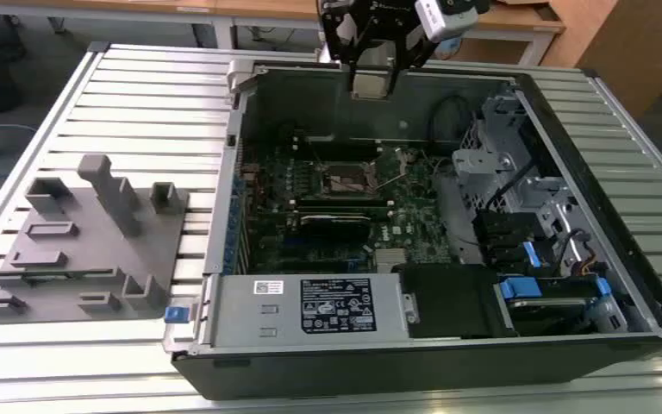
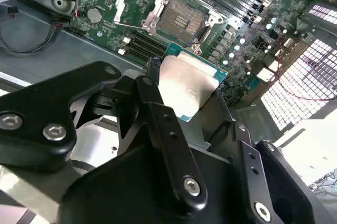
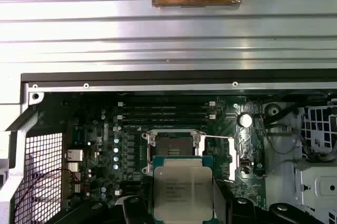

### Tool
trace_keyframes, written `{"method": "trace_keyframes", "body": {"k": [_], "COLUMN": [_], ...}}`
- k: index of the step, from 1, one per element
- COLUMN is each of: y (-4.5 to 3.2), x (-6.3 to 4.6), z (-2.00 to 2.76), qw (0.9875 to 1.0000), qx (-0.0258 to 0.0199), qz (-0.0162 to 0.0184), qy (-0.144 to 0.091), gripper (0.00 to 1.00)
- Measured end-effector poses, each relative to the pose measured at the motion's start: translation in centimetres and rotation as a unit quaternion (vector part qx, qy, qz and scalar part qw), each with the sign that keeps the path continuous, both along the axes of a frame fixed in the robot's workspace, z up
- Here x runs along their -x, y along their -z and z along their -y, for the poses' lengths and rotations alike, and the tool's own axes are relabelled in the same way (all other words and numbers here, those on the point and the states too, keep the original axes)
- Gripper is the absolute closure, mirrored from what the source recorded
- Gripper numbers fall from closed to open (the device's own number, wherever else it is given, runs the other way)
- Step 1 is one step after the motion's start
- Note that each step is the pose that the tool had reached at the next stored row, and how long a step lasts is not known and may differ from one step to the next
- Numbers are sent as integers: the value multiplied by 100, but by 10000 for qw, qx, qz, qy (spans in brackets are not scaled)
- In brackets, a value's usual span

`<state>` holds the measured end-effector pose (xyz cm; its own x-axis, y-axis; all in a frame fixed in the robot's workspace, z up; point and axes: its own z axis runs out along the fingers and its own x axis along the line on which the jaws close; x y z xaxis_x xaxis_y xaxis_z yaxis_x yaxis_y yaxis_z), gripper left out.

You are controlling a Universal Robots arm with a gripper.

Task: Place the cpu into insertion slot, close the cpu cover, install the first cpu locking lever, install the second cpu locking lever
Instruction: 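Place the cpu into insertion slot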

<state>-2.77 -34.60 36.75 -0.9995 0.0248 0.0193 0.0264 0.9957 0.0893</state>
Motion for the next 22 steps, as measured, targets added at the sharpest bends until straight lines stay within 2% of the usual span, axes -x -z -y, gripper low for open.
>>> {"method": "trace_keyframes", "body": {"k": [22], "y": [17], "x": [0], "z": [0], "qw": [10000], "qx": [0], "qz": [0], "qy": [8], "gripper": [46]}}
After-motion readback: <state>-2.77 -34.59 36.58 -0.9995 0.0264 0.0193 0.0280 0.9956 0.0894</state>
